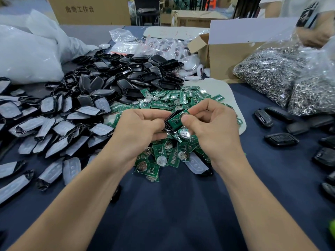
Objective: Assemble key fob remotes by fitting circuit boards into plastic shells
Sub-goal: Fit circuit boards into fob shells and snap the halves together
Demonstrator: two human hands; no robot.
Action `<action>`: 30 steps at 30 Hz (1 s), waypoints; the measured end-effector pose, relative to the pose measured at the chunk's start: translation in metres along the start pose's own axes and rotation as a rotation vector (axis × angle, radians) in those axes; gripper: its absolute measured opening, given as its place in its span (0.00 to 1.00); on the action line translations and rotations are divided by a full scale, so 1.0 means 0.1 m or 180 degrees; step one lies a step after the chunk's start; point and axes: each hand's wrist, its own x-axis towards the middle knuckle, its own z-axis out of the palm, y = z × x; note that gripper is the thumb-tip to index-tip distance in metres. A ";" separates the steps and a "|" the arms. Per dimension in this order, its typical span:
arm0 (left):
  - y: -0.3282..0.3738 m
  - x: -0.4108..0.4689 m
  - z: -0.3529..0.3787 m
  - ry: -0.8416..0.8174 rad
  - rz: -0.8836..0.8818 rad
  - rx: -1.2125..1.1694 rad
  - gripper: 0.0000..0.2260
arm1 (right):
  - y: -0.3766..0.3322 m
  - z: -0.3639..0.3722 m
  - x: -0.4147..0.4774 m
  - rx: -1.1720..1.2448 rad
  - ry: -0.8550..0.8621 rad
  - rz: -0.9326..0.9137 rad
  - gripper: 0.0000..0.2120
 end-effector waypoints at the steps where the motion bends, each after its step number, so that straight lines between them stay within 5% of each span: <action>1: 0.01 0.00 0.00 -0.0017 0.0003 -0.0007 0.14 | 0.00 0.00 0.00 -0.0003 -0.0013 0.0003 0.12; 17: 0.04 -0.08 0.03 -0.0207 0.0162 -0.0075 0.17 | -0.03 -0.01 -0.03 -0.0784 0.0211 -0.0124 0.09; 24: 0.05 -0.02 -0.03 -0.0116 -0.0266 -0.0284 0.19 | -0.12 -0.10 0.02 0.1147 0.0084 0.0876 0.11; 30: 0.06 -0.02 -0.03 -0.0035 -0.0263 -0.0161 0.16 | -0.15 -0.12 -0.01 0.1372 -0.0368 0.0850 0.11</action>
